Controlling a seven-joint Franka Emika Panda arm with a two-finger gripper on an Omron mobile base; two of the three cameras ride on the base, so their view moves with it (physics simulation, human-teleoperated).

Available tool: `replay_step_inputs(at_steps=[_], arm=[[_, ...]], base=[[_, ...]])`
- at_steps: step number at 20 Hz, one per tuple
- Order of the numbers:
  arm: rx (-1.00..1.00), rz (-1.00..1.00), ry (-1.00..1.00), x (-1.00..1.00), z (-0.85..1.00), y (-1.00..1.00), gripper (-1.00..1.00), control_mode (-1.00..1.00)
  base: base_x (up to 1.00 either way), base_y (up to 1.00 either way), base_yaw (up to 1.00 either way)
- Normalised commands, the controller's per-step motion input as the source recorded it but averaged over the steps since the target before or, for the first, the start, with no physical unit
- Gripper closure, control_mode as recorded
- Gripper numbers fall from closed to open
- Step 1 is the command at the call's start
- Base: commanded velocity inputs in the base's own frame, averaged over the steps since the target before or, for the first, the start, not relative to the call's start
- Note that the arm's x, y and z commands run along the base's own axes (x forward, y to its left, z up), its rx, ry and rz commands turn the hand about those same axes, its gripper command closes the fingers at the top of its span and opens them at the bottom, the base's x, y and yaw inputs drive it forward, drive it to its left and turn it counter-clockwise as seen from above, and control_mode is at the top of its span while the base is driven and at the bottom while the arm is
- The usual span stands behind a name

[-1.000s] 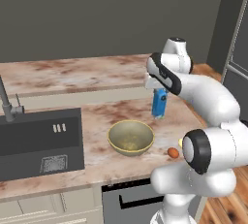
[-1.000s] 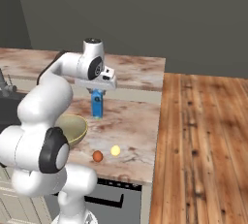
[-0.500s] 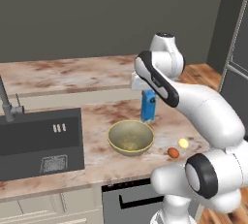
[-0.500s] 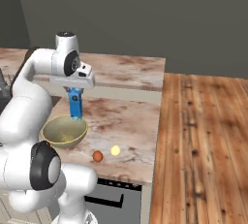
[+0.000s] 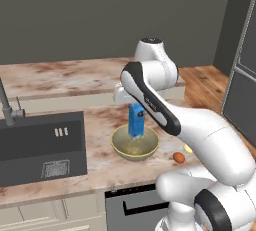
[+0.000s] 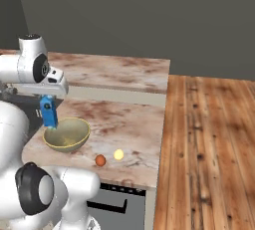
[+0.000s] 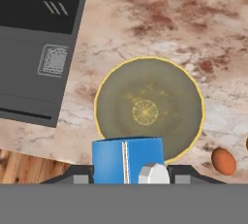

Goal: Gather the eggs and milk located in the vicinity of the sink area and place them right next to the bowl.

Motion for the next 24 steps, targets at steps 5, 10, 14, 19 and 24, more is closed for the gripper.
replay_step_inputs(at_steps=[5,10,14,19,24], arm=[[-0.01,0.03,0.00,-0.49,0.00,0.81,1.00,-1.00],[-0.03,0.00,-0.01,-0.14,0.00,0.64,1.00,-1.00],[-0.07,0.00,-0.08,0.00,-0.03,0.45,1.00,-1.00],[-0.07,0.00,-0.09,0.00,-0.09,0.35,1.00,-1.00],[-0.03,0.00,-0.03,0.00,-0.14,0.09,1.00,-1.00]], base=[[0.00,0.00,0.00],[0.00,0.00,0.00],[0.00,0.00,0.00],[0.00,0.00,0.00],[0.00,0.00,0.00]])
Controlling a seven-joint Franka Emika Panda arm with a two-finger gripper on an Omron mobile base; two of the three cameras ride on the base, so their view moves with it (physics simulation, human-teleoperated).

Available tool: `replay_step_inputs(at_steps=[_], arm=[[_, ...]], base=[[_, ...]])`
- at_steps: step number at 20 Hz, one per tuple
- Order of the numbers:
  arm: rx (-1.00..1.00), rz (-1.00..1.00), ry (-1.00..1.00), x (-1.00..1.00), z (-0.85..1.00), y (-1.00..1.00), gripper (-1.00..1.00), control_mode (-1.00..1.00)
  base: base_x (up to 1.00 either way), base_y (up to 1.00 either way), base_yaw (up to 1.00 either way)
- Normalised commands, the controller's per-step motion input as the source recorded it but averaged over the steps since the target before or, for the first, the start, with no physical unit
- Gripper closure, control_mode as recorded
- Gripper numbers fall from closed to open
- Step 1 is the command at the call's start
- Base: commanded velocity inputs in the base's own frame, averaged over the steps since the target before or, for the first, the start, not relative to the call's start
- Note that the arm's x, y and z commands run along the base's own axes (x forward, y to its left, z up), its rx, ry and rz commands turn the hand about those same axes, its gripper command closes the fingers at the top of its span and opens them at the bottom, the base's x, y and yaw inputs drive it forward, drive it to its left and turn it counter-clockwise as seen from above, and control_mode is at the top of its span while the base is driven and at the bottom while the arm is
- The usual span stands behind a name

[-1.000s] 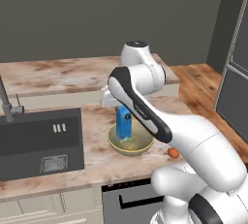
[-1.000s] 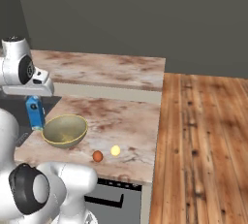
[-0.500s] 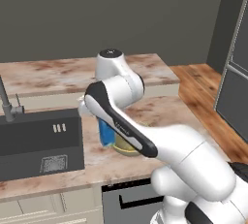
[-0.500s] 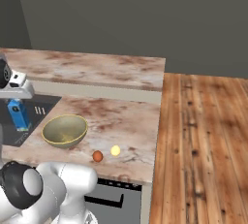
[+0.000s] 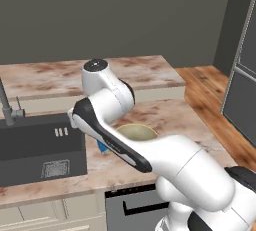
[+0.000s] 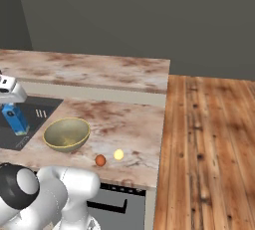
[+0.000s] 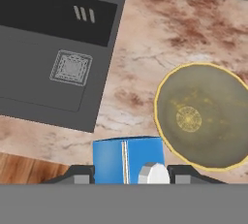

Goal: Gather the eggs and milk located in the vicinity of the sink area and place them right next to the bowl.

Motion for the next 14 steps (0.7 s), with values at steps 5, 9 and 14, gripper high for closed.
replay_step_inputs(at_steps=[5,9,14], arm=[[0.00,0.01,0.00,0.00,-0.10,0.00,1.00,-1.00],[0.00,0.03,0.00,0.01,-0.25,0.00,1.00,-1.00],[0.00,0.03,0.00,0.12,-0.34,0.00,1.00,-1.00]], base=[[0.00,0.00,0.00],[0.00,0.00,0.00],[0.00,0.00,0.00]])
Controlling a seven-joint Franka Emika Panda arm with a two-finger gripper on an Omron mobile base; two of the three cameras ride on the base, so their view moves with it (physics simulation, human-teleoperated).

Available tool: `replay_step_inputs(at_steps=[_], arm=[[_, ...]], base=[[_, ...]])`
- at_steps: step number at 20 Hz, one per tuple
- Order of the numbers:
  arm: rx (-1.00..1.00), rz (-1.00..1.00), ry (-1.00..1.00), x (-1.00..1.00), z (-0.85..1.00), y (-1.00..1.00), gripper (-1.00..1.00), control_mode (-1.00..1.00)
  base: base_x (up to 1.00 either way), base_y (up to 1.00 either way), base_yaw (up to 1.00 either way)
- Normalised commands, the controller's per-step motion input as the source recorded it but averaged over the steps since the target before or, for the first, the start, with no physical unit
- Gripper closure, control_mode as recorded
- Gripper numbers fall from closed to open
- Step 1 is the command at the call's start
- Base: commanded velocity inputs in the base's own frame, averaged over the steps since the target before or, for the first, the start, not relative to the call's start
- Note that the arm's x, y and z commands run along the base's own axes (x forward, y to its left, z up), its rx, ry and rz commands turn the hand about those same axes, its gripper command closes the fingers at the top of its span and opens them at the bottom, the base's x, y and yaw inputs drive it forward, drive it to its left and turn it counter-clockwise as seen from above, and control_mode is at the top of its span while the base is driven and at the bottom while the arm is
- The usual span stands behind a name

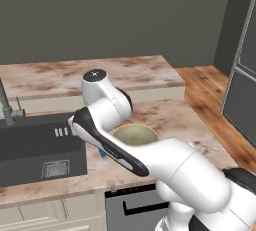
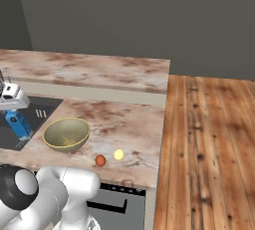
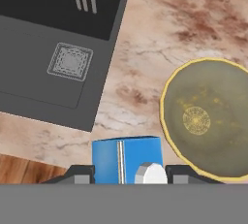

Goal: Gather the eggs and milk located in the vicinity of the sink area and place them right next to the bowl.

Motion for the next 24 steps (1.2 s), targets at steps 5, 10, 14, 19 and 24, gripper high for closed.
replay_step_inputs(at_steps=[5,10,14,19,24], arm=[[0.00,0.02,0.00,0.14,-0.21,0.00,1.00,-1.00],[0.00,0.00,0.03,0.15,-0.10,0.00,1.00,-1.00],[0.00,0.00,0.02,0.20,-0.06,0.00,1.00,-1.00],[0.00,0.00,0.01,0.21,-0.10,0.00,1.00,-1.00],[0.00,0.00,0.00,0.10,-0.23,-0.03,1.00,-1.00]], base=[[0.00,0.00,0.00],[0.00,0.00,0.00],[0.00,0.00,0.00],[0.00,0.00,0.00],[0.00,0.00,0.00]])
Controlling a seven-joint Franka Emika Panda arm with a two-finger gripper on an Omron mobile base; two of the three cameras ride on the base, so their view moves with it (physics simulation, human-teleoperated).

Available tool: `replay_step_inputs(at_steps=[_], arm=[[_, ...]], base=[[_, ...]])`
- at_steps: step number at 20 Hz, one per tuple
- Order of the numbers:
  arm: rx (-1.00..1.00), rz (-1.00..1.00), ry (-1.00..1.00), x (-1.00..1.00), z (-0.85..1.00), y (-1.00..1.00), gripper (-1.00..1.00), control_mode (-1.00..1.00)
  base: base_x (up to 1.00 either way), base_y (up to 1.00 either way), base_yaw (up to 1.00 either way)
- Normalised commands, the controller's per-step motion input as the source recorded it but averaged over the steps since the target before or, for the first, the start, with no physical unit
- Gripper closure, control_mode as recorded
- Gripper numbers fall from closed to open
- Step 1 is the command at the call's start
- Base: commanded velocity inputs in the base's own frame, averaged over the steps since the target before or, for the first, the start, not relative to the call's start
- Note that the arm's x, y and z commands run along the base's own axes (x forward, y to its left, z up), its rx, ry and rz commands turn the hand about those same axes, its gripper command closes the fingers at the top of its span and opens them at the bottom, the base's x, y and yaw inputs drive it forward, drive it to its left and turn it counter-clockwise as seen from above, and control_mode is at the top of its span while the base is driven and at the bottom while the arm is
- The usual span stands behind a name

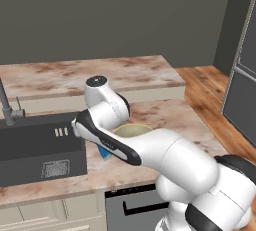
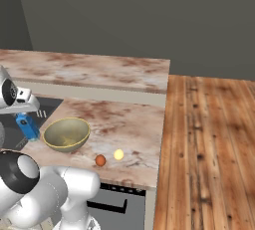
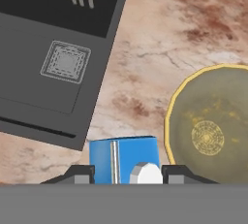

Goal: Gather the eggs and milk located in the vicinity of the sink area and place them right next to the bowl.

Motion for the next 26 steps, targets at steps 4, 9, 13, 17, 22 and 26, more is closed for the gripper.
replay_step_inputs(at_steps=[4,9,13,17,22,26], arm=[[0.00,0.00,0.00,0.05,-0.24,-0.07,1.00,-1.00],[0.01,0.00,0.00,0.05,-0.19,-0.11,1.00,-1.00],[0.00,0.00,0.00,0.00,-0.23,-0.10,1.00,-1.00],[0.00,0.00,0.00,0.00,-0.23,-0.06,1.00,-1.00],[0.00,0.00,0.00,0.01,-0.21,-0.02,1.00,-1.00],[0.00,0.00,0.00,0.03,-0.25,-0.05,1.00,-1.00]], base=[[0.00,0.00,0.00],[0.00,0.00,0.00],[0.00,0.00,0.00],[0.00,0.00,0.00],[0.00,0.00,0.00],[0.00,0.00,0.00]])
